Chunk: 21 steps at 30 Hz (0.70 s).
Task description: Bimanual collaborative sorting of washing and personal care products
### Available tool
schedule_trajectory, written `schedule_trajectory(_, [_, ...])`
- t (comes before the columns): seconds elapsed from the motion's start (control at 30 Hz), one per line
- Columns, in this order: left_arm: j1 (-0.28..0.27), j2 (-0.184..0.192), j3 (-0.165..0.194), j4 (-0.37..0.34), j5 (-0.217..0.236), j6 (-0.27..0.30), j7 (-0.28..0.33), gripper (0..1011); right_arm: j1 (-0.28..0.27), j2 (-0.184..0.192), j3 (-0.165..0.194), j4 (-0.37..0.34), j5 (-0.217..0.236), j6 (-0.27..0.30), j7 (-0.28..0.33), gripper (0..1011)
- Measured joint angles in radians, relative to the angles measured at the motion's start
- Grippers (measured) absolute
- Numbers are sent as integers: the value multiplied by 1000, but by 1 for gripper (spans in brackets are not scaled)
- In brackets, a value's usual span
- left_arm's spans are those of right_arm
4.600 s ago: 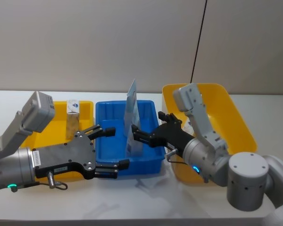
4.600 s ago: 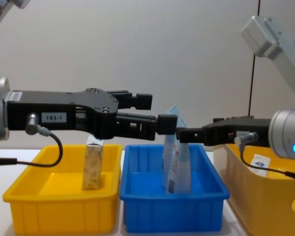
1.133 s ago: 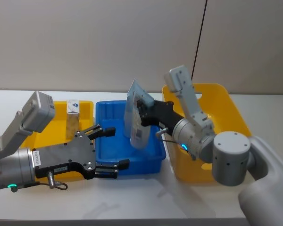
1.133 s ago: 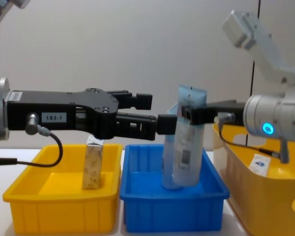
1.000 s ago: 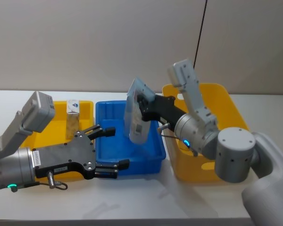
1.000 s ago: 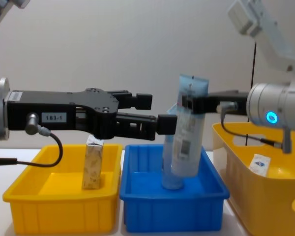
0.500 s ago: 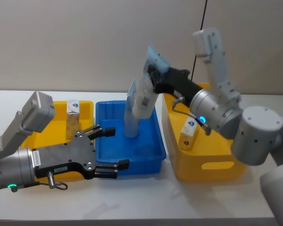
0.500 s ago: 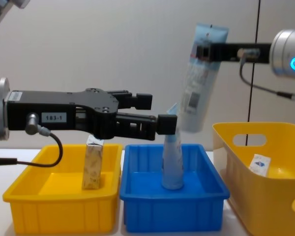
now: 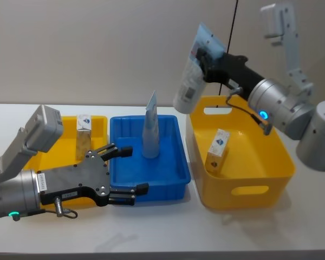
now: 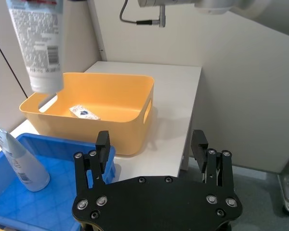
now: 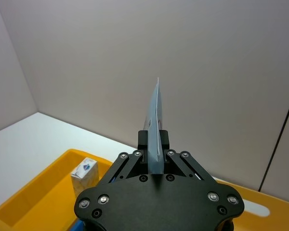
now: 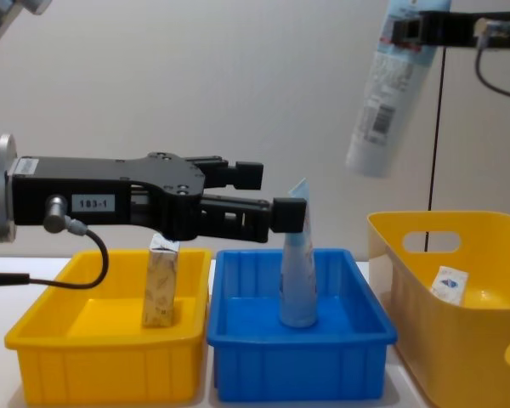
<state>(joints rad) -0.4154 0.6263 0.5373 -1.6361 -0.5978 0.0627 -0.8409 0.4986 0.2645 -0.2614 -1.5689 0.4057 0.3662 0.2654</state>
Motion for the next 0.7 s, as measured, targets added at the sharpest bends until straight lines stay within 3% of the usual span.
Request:
schedule_trajectory(0.33, [0, 0, 0, 0, 0, 0, 0, 1002, 13, 67, 31, -13, 30, 13, 55, 97])
schedule_trajectory(0.7, [0, 0, 0, 0, 0, 0, 0, 1003, 15, 122, 44, -21, 35, 16, 76, 96])
